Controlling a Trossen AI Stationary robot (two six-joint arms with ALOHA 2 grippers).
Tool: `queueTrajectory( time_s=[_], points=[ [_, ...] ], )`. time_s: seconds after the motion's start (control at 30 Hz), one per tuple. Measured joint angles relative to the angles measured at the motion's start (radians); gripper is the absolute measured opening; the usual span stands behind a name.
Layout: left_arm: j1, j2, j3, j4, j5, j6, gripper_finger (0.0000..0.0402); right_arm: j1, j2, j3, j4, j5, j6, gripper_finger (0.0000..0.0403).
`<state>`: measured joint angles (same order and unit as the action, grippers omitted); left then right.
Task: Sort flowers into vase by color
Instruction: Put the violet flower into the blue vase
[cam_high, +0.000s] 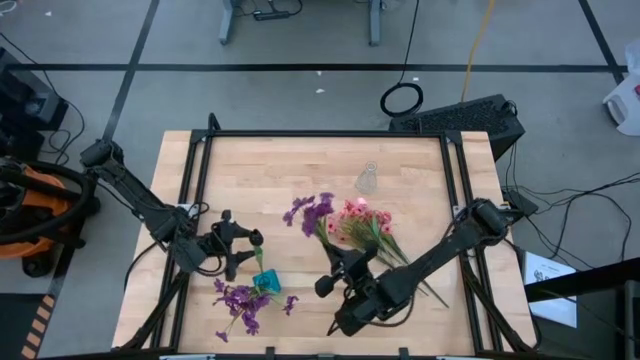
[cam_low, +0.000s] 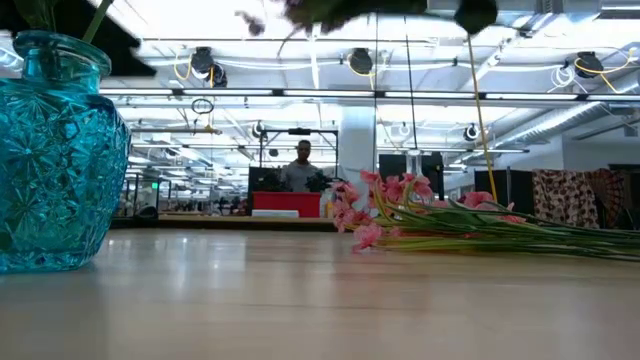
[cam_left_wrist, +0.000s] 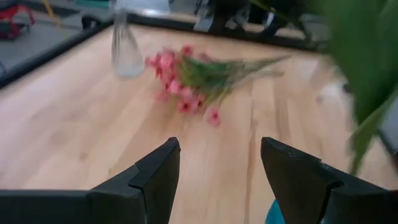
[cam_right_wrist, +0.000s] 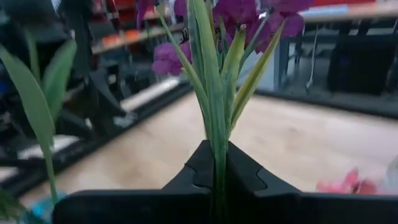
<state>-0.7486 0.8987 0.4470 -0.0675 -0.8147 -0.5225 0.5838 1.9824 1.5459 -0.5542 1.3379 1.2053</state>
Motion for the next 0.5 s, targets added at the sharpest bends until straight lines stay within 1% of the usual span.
queueTrajectory(
  time_s=[0.13, 0.2, 0.3, 0.37, 0.5],
  points=[
    [0.000, -0.080, 0.029, -0.002, 0.008, 0.061, 0.0231, 0.015, -0.058, 0.000, 0.055, 0.051, -0.116, 0.0006],
    [0.000, -0.126, 0.043, -0.001, 0.021, 0.085, 0.0231, 0.020, -0.084, 0.000, 0.114, 0.055, -0.222, 0.0006],
    [0.000, -0.193, 0.061, -0.002, 0.038, 0.122, 0.0231, 0.021, -0.120, 0.000, 0.256, 0.050, -0.428, 0.0006],
    [0.000, -0.232, 0.076, 0.000, 0.056, 0.147, 0.0231, 0.020, -0.139, 0.000, 0.374, 0.021, -0.590, 0.0006],
    [0.000, -0.284, 0.098, 0.009, 0.083, 0.209, 0.0231, 0.006, -0.158, 0.000, 0.620, -0.086, -0.892, 0.0006]
  ],
)
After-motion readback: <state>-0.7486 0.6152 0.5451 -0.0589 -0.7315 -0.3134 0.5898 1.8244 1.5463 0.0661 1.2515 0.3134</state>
